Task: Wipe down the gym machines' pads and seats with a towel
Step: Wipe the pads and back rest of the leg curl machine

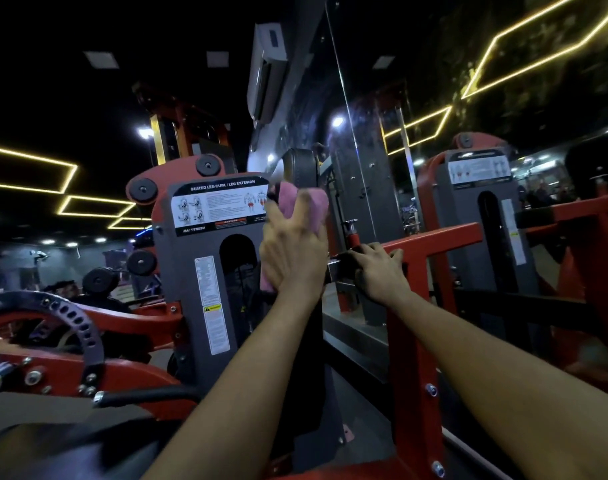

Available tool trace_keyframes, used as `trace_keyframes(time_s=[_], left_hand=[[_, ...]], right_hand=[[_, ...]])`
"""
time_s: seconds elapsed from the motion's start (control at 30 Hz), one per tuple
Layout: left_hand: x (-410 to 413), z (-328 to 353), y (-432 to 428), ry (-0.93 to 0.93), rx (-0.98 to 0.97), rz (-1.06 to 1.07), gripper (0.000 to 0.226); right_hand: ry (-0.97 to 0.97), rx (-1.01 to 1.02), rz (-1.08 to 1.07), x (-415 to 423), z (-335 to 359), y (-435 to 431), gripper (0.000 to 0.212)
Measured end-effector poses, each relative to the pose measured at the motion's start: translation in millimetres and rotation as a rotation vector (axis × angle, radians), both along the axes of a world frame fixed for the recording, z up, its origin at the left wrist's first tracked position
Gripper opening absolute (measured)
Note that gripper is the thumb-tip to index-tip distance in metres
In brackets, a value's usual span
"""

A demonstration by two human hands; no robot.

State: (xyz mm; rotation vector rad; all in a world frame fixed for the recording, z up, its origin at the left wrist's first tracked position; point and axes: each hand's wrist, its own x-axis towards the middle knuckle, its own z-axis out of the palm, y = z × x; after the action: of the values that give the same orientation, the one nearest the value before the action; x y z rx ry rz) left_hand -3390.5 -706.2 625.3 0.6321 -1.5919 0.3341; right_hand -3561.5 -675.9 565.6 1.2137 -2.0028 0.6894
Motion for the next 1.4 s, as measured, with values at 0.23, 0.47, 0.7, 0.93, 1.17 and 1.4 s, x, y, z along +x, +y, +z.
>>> trace_keyframes(time_s=[0.23,0.47,0.7,0.93,1.17,1.4], left_hand=[[-1.2,79.6,-10.1,-0.091,-0.139,-0.088,0.040],[2.2,-4.6,-15.4,-0.148,-0.225,0.018,0.045],[22.6,24.4,-20.8,-0.164,-0.203,-0.171,0.042],[9.6,154.9,-52.3,-0.282,-0.083,-0.431,0.045],[-1.2,179.2,-91.5,-0.320,0.099,-0.920,0.034],[-10.7,225.4,-117.8,-0.663,0.270,-0.994,0.036]], right_hand=[[0.009,-0.034,0.016,0.1,1.5,0.5,0.048],[-0.087,-0.010,-0.041,12.2,5.0,-1.2,0.051],[-0.175,0.001,0.021,15.5,12.5,6.7,0.064],[-0.591,-0.455,0.373,47.9,32.3,12.1,0.025],[-0.665,-0.844,0.543,109.5,102.3,0.8,0.039],[-0.764,-1.118,0.168,120.8,126.6,-28.3,0.029]])
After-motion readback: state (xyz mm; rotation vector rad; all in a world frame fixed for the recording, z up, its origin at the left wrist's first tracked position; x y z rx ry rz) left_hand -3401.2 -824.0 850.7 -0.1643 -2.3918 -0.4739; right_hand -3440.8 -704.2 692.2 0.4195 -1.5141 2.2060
